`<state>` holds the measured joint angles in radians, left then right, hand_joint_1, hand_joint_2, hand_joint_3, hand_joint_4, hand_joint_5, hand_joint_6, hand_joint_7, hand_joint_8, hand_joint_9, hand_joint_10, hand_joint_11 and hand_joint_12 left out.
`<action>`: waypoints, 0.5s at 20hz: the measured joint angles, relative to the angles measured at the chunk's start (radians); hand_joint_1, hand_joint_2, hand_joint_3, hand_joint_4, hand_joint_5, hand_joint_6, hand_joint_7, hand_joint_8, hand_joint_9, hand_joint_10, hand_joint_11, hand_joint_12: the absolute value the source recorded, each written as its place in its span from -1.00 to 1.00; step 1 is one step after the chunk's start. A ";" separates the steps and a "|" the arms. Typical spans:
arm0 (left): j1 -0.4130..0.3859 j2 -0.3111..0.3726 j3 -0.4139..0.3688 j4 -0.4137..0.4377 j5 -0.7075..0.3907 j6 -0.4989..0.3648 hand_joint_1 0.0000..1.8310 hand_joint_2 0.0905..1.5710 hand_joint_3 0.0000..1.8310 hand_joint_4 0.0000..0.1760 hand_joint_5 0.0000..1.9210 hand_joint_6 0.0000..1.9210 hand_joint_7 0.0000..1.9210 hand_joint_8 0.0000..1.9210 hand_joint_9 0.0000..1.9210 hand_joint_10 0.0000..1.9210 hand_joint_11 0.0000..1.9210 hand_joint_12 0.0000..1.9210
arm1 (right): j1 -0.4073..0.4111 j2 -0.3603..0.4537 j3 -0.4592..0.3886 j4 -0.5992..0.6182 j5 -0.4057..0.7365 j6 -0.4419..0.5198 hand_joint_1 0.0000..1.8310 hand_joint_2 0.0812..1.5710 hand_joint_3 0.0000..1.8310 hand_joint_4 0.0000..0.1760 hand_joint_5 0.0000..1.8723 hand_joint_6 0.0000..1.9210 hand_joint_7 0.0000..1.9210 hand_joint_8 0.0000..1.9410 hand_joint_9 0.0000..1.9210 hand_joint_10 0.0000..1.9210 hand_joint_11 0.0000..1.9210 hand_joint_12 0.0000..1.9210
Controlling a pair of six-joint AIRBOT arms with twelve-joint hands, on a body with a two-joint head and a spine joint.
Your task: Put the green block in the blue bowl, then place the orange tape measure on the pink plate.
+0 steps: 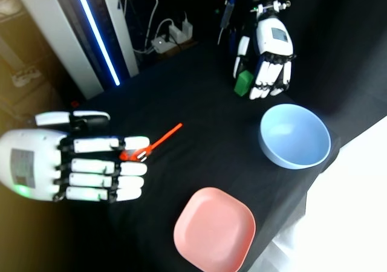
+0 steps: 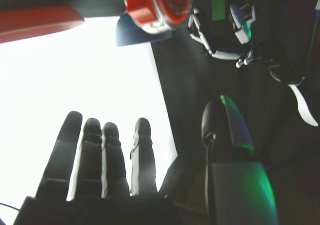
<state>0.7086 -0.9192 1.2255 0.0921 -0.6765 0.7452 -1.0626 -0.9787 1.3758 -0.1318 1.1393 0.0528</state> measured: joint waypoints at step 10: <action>-0.190 -0.002 0.040 0.103 0.069 0.002 0.39 0.33 -1.00 -1.00 0.14 -0.37 0.11 0.08 0.00 0.55 -0.09 0.87 | 0.000 -0.005 0.000 0.010 0.001 0.003 -0.09 0.23 -1.00 0.37 -0.68 -1.00 -0.89 -1.00 -0.89 -1.00 -1.00 -0.83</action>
<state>0.5190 -0.9215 1.2652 0.1955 -0.6079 0.7471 -1.0626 -0.9833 1.3758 -0.1223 1.1400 0.0555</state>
